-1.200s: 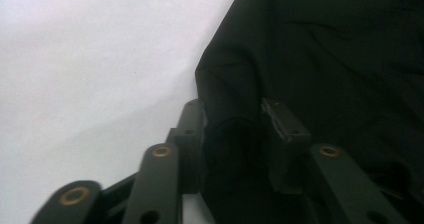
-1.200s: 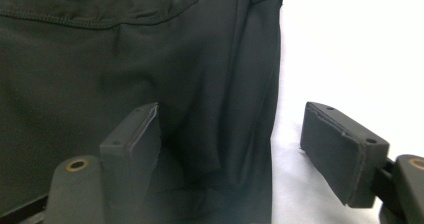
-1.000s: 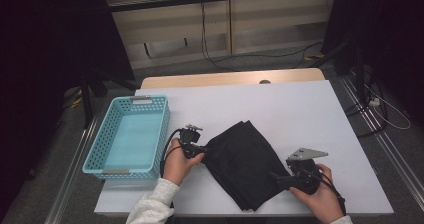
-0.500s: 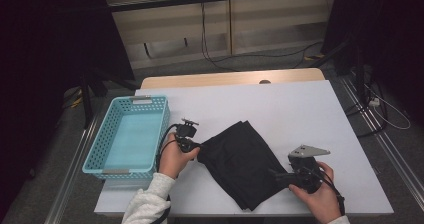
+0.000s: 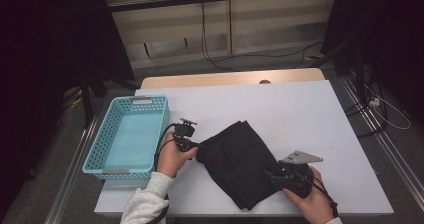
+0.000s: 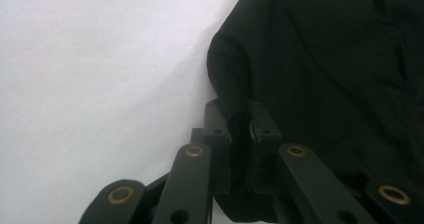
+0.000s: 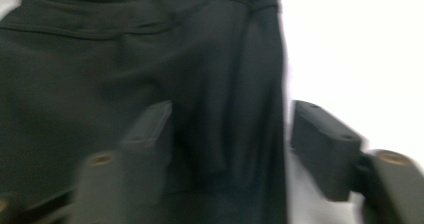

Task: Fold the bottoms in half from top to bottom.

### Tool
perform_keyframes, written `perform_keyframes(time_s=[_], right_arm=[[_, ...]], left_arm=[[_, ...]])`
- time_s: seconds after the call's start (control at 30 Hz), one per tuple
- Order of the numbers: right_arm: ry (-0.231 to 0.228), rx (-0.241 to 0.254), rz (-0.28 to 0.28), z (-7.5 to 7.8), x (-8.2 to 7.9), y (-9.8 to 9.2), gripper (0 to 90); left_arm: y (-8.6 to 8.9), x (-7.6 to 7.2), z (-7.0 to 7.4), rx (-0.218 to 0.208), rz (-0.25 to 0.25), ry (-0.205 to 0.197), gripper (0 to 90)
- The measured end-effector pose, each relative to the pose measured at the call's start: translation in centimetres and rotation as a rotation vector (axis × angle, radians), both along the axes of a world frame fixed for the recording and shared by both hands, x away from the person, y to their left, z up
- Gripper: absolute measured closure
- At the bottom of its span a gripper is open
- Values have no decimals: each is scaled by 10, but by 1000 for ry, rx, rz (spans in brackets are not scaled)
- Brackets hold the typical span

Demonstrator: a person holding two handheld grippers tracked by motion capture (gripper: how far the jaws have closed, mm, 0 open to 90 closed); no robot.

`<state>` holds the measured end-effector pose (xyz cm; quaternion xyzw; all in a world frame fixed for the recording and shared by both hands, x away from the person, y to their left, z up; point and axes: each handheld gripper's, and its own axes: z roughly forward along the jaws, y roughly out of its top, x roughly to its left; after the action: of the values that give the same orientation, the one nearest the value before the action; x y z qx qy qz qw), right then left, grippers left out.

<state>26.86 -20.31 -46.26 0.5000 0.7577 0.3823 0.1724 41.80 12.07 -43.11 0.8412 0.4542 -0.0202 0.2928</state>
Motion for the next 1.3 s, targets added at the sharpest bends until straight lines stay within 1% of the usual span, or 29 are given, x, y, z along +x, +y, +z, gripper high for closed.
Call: perform_keyframes(time_s=[0.03, 0.07, 0.1, 0.27, 0.37, 0.43, 0.47, 0.5, 0.57, 0.67, 0.7, 0.77, 0.8, 0.87, 0.9, 0.97, 1.0, 1.07, 1.1, 1.13, 1.23, 1.27, 1.3], right_arm=[[2, 1, -6, 0, -1, 1, 376], [0, 0, -13, 0, -1, 2, 376], [1, -3, -15, 0, -1, 3, 376], [5, -2, -41, 0, 0, 9, 393], [8, 8, -64, 0, -1, 10, 414], [6, 6, -72, -1, -1, 10, 425], [6, 7, -77, -1, -1, 11, 430], [4, 6, -76, -1, -1, 11, 436], [5, 6, -82, 0, -1, 11, 453], [2, 5, -84, 0, -1, 12, 483], [1, 4, -82, 0, 0, 12, 499], [0, 14, -67, 0, 0, 13, 576], [2, 26, -57, 0, 0, 14, 635], [15, 65, -41, -1, 1, 16, 758], [17, 69, -35, -1, 1, 17, 772], [16, 63, -31, -1, 2, 19, 784], [16, 62, -28, 0, 2, 20, 788], [14, 60, -15, 0, 2, 19, 793], [12, 60, -14, 0, 2, 19, 794], [11, 57, -14, 0, 2, 19, 795], [9, 56, -5, 0, 2, 19, 795], [11, 60, -6, 0, 2, 19, 795], [12, 62, -6, 0, 2, 19, 794]], left_arm=[[1, 0, 1, 9, -9, 1, 821], [1, 0, 1, 6, -1, 2, 821], [2, 1, 2, 10, -10, 2, 821], [5, 2, 5, 3, 3, 7, 821], [5, 2, 8, 10, -5, 5, 821], [4, 3, 9, 25, -24, 3, 821], [3, 3, 9, 17, -11, 6, 821], [3, 3, 10, 23, -20, 7, 821], [3, 4, 9, 18, -12, 16, 821], [4, 5, 10, 21, -16, 26, 820], [4, 5, 10, 21, -17, 28, 821], [3, 6, 11, 29, -20, 34, 820], [3, 6, 11, 27, -13, 36, 818], [3, 7, 10, 35, -13, 41, 817], [3, 7, 9, 39, -20, 40, 814], [4, 6, 8, 35, -17, 35, 804], [5, 7, 7, 39, -30, 30, 790], [6, 7, 6, 30, -14, 36, 738], [7, 7, 6, 32, -7, 31, 713], [8, 8, 6, 29, 2, 21, 679], [12, 8, 5, 13, 16, 18, 556], [14, 8, 5, 21, 2, 17, 526], [14, 7, 3, 18, 8, 5, 486]])
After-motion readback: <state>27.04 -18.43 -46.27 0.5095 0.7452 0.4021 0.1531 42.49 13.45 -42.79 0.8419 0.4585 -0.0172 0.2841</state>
